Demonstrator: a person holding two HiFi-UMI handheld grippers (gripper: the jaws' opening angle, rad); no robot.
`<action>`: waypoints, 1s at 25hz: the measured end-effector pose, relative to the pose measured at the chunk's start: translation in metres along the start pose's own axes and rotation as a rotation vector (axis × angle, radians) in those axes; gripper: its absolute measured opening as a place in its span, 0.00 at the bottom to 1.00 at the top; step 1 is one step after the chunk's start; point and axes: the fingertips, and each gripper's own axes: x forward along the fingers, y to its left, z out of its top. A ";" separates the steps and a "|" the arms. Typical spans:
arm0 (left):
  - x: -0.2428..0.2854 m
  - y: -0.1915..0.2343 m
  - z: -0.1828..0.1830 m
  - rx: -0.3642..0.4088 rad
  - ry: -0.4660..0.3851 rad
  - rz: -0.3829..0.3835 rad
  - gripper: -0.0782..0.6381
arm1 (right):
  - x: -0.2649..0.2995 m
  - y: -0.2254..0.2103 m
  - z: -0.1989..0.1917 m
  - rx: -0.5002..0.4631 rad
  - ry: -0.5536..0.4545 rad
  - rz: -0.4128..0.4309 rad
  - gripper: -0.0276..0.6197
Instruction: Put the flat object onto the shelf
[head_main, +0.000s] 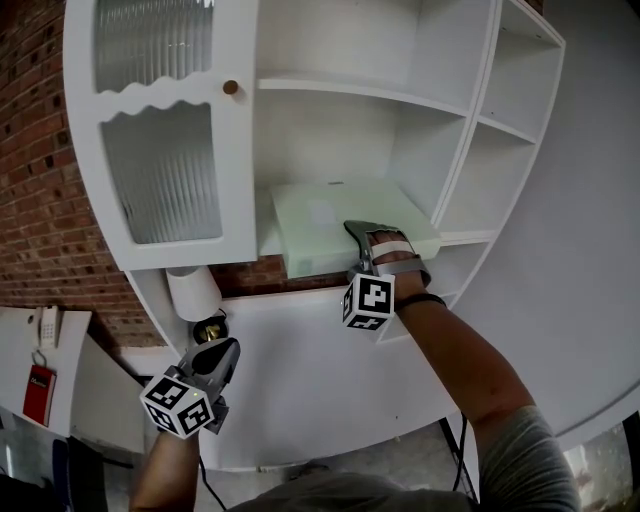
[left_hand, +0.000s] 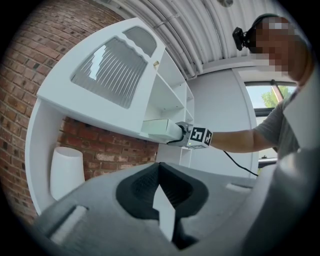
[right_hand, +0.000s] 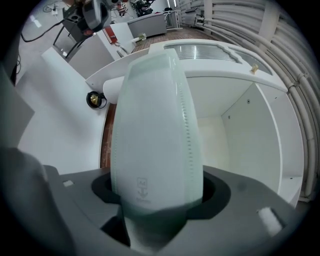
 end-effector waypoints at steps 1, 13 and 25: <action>0.002 0.001 0.000 -0.002 0.002 -0.001 0.11 | 0.004 0.000 0.001 0.010 -0.002 0.015 0.55; 0.022 0.007 -0.011 -0.004 0.019 -0.034 0.11 | 0.033 -0.001 0.005 0.061 -0.012 0.097 0.59; 0.031 0.012 -0.014 -0.009 0.026 -0.039 0.11 | 0.066 0.003 0.010 0.073 -0.006 0.218 0.76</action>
